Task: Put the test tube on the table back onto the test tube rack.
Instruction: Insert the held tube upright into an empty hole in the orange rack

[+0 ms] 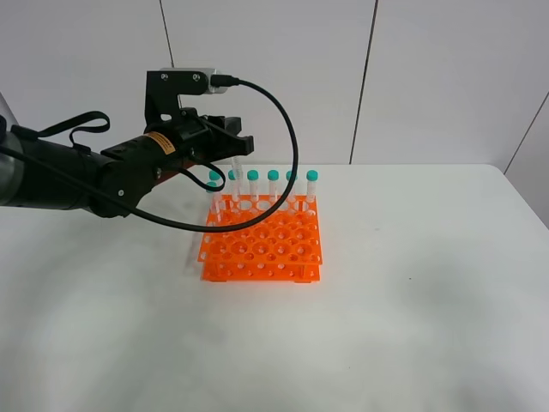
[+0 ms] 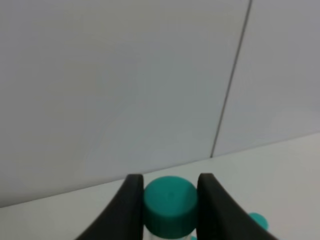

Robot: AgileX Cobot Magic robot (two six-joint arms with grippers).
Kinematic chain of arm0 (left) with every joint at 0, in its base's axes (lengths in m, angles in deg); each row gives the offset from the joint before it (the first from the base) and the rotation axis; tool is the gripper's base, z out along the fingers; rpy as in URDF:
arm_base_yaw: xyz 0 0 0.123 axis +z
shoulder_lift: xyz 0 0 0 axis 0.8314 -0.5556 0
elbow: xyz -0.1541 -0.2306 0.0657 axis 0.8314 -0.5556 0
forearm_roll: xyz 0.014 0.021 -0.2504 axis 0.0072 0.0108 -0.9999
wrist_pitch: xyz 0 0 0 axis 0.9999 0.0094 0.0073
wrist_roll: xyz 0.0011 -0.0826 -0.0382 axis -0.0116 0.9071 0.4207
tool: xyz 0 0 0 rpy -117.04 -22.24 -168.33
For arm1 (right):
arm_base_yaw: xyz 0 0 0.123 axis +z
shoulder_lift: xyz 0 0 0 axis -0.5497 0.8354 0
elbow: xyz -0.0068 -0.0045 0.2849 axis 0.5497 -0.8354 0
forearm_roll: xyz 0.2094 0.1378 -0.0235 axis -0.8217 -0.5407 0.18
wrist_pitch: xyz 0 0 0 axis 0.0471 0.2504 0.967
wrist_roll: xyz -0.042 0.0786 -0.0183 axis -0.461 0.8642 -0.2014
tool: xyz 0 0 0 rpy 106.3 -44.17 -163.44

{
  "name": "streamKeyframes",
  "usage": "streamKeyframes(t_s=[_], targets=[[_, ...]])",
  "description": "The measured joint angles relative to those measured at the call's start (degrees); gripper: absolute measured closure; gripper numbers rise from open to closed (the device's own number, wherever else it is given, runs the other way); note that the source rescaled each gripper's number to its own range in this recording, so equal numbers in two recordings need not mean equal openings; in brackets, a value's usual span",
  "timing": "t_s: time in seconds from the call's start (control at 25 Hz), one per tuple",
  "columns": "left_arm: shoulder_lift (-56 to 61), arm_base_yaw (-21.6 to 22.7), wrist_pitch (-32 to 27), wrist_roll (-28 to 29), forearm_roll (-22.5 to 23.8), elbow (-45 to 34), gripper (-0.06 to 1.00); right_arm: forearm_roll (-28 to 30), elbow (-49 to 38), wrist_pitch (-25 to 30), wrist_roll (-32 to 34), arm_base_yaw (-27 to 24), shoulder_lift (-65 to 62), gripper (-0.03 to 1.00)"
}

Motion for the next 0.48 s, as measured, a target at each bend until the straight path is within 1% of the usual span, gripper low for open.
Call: streamKeyframes(t_s=[0.16,0.48], targets=[[-1.9,0.7,4.4,0.0,-0.2,-1.5,0.94,-0.1,0.0,0.0,0.0,0.0,0.0,0.30],[-4.7,0.3,8.4,0.0,-0.3,-1.5,0.94,-0.1,0.0,0.0,0.0,0.0,0.0,0.30]])
